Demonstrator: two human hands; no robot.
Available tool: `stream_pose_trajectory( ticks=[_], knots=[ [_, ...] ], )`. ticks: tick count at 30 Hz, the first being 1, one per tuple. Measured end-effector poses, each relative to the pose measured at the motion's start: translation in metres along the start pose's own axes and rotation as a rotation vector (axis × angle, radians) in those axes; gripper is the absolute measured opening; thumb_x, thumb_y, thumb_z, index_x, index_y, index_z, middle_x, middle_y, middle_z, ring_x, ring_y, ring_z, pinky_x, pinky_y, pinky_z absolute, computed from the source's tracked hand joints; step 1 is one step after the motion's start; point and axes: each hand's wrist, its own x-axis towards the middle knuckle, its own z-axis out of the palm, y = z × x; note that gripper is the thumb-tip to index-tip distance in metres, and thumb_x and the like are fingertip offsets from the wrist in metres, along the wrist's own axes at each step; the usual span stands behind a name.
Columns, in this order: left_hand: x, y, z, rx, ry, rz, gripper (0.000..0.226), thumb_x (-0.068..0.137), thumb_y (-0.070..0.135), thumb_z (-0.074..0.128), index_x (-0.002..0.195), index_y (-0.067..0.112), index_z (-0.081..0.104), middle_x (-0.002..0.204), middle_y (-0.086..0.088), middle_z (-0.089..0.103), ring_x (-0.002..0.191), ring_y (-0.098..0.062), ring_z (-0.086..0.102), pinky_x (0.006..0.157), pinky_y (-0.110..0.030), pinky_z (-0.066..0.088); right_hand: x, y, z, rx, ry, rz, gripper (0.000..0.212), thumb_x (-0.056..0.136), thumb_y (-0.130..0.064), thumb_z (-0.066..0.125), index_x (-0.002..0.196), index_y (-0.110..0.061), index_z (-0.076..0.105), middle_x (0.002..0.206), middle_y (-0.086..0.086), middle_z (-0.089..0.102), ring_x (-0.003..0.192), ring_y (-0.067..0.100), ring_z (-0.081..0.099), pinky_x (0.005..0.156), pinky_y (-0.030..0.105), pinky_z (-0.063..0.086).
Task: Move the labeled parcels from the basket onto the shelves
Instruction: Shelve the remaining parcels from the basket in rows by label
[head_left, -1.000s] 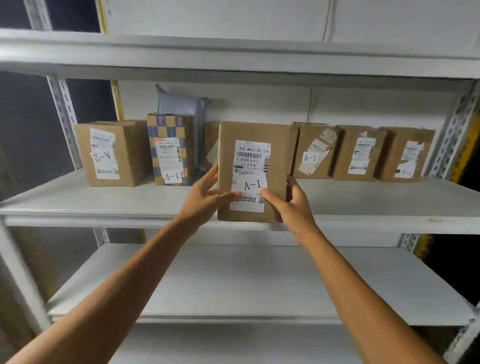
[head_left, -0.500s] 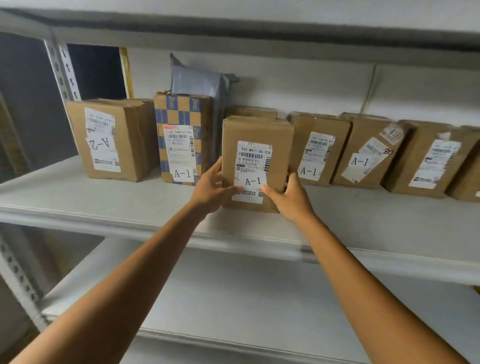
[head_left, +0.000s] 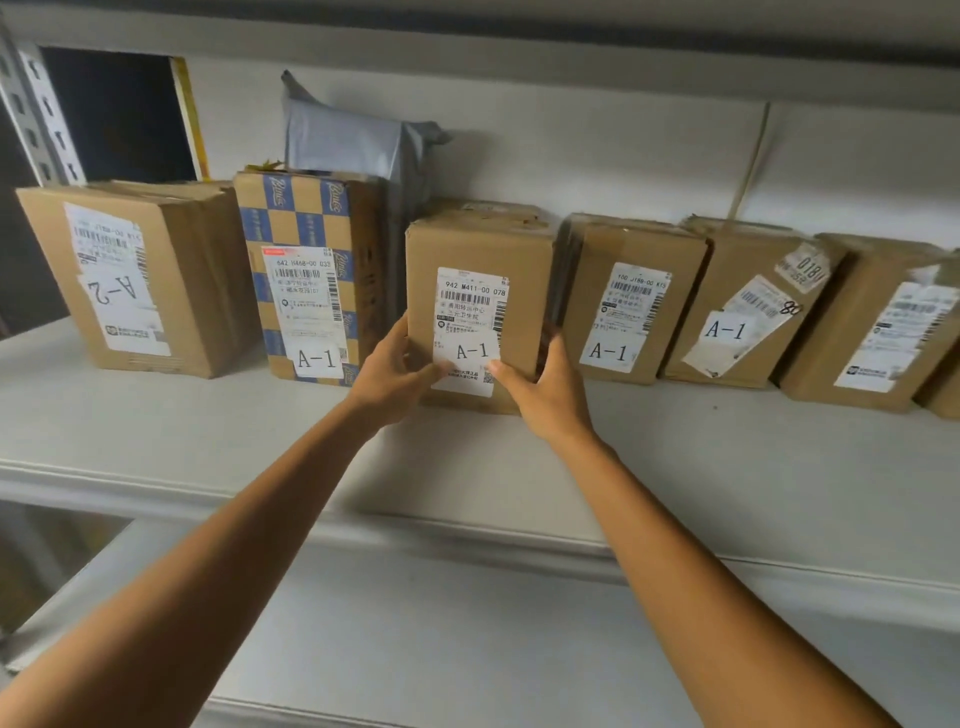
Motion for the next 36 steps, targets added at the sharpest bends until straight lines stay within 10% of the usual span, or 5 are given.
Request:
stream_pose_trajectory(
  ticks=[11, 15, 36],
  knots=[
    [-0.036, 0.028, -0.025, 0.347, -0.149, -0.008, 0.028, 0.093, 0.028, 0.053, 0.118, 0.013, 0.053, 0.119, -0.006, 0.065, 0.106, -0.024, 0.063, 0.085, -0.037, 0.055, -0.036, -0.038, -0.024, 0.075, -0.092, 0.212, 0.044, 0.09, -0.027, 0.065, 0.131, -0.019, 0.05, 0.116, 0.0, 0.057, 0.109, 0.02, 0.058, 0.095, 0.036, 0.046],
    [-0.056, 0.052, -0.041, 0.642, -0.282, 0.084, 0.038, 0.096, 0.024, 0.055, 0.132, 0.015, 0.049, 0.135, -0.007, 0.057, 0.118, -0.029, 0.059, 0.097, -0.043, 0.049, -0.063, -0.054, -0.046, -0.044, -0.14, 0.2, 0.06, 0.093, -0.03, 0.061, 0.147, -0.02, 0.038, 0.15, 0.006, 0.04, 0.135, 0.02, 0.041, 0.105, 0.03, 0.035],
    [-0.182, 0.203, 0.165, 0.7, -0.899, 0.607, 0.061, 0.099, 0.039, 0.045, 0.151, 0.025, 0.018, 0.156, -0.001, 0.027, 0.14, -0.021, 0.031, 0.115, -0.032, 0.024, -0.305, -0.065, -0.282, -0.373, 0.349, 0.424, 0.062, 0.094, -0.039, 0.058, 0.148, -0.023, 0.034, 0.152, 0.004, 0.036, 0.135, 0.023, 0.04, 0.106, 0.027, 0.034]
  ],
)
